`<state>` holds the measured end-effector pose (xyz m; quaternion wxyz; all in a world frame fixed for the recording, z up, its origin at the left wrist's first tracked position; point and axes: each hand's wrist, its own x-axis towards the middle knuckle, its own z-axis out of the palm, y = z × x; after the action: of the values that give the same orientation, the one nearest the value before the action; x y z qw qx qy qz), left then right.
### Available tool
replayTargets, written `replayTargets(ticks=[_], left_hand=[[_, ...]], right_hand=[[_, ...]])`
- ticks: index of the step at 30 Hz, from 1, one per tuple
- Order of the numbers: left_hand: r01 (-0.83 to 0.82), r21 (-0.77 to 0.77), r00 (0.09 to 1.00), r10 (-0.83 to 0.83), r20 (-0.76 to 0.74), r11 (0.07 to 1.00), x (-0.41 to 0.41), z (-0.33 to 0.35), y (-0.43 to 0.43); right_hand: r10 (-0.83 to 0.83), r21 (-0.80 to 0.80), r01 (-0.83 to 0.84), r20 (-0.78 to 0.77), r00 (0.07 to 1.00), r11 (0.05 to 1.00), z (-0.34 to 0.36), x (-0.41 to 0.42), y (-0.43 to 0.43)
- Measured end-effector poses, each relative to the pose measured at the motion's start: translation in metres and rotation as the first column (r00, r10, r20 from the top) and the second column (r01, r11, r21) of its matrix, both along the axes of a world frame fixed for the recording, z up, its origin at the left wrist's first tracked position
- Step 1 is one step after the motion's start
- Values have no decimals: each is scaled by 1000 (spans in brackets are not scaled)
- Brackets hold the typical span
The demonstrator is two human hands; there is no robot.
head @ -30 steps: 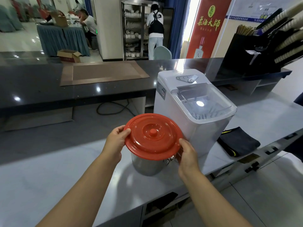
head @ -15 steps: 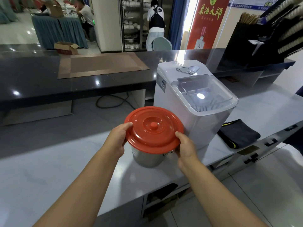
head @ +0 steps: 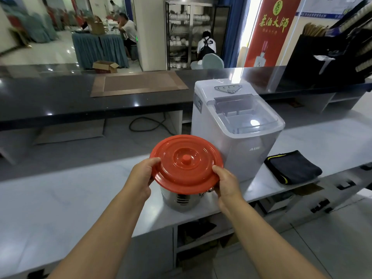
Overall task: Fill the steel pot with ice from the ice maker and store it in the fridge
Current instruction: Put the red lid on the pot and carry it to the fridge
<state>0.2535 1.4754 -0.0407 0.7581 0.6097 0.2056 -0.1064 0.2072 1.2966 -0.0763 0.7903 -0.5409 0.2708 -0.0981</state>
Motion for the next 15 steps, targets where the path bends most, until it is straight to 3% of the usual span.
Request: replayTargets(ticks=[8,15], left_hand=[[-45,26,998,44,47,999,-73,11,-33],[5,29,998,-6,55,1000,-130,11,-88]], right_hand=[[75,-52,-75,-5,997,996,11,-65,-38],[15,-24,-14,14,1000,1000,14,-132,-90]])
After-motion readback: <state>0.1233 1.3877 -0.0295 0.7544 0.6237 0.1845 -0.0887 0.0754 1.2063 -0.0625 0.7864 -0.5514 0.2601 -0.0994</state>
